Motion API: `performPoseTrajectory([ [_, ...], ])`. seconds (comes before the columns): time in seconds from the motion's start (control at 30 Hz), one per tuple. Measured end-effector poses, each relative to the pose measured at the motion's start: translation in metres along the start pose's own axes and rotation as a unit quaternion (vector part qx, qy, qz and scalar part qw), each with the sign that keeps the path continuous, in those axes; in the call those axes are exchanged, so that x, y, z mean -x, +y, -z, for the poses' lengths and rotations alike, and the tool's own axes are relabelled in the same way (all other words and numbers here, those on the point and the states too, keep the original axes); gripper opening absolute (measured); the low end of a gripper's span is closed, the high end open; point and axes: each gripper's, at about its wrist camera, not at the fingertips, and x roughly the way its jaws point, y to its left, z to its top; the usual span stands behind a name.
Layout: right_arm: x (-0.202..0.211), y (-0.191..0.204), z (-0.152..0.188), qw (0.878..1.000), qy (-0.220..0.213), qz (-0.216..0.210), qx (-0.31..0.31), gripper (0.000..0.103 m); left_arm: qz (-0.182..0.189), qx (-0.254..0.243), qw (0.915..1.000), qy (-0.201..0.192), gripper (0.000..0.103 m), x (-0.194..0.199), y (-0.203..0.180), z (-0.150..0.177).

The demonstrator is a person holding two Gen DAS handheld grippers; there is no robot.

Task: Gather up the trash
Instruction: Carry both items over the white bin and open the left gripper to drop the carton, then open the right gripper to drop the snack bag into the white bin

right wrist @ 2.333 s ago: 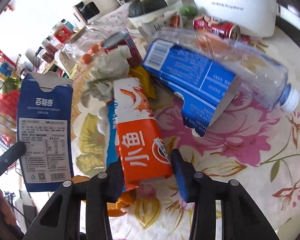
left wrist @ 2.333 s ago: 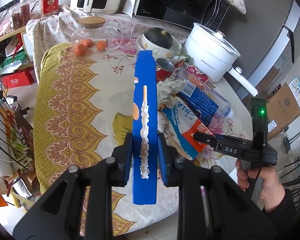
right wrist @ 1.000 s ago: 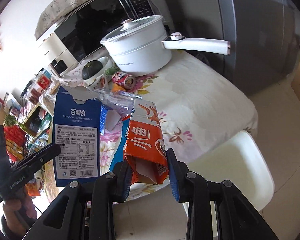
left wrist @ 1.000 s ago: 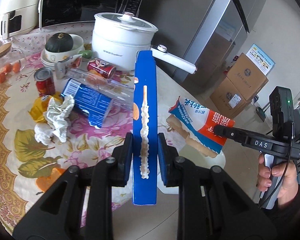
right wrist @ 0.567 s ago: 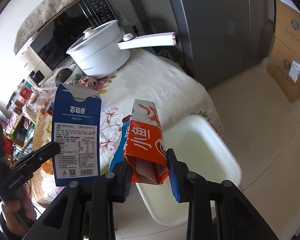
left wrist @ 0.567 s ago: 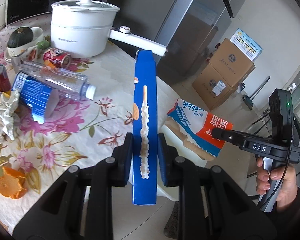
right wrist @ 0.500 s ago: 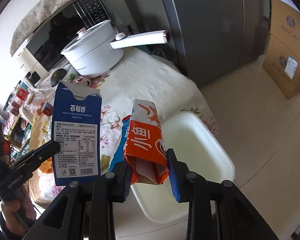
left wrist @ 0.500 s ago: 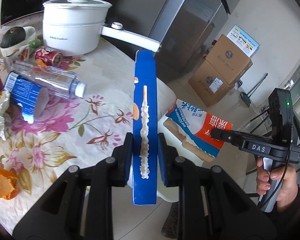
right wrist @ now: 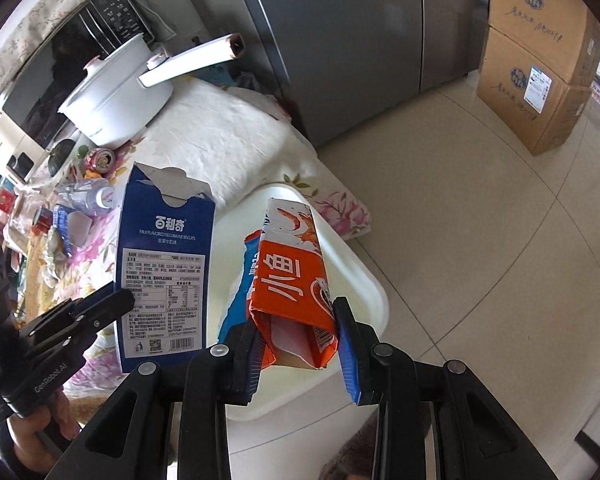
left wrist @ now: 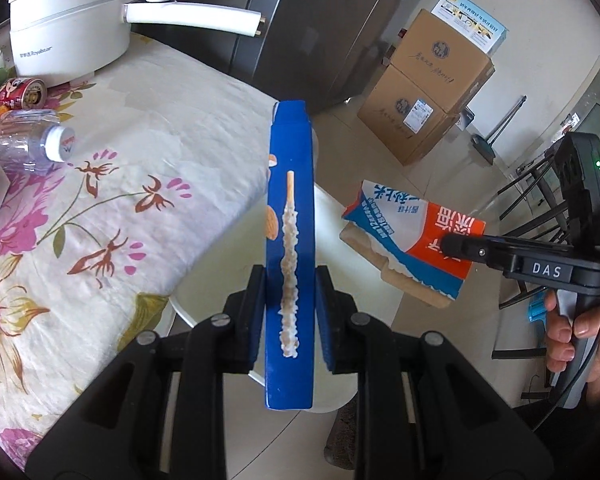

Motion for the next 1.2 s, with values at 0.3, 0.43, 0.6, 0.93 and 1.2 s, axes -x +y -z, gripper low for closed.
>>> performPoseTrajectory([
  [0.3, -0.002, -0.001, 0.0, 1.0, 0.006, 0.003, -0.004, 0.034, -0.069, 0.021, 0.9974, -0.002, 0.067, 0.009, 0.014, 0.003],
  [0.43, -0.005, 0.002, 0.0, 1.0, 0.01, 0.004, 0.001, 0.034, -0.077, 0.034, 0.9964, 0.0, 0.071, 0.014, 0.024, 0.004],
  [0.6, -0.01, 0.007, -0.002, 1.0, 0.015, 0.004, 0.005, 0.034, -0.082, 0.036, 0.9959, -0.003, 0.075, 0.019, 0.027, 0.001],
  [0.93, -0.014, 0.022, -0.005, 0.999, 0.018, 0.019, 0.02, 0.068, -0.098, 0.055, 0.9936, 0.002, 0.082, 0.028, 0.042, 0.0],
  [1.2, -0.014, 0.033, -0.009, 1.0, 0.017, 0.015, 0.02, 0.074, -0.113, 0.059, 0.9919, 0.004, 0.082, 0.041, 0.054, 0.004],
])
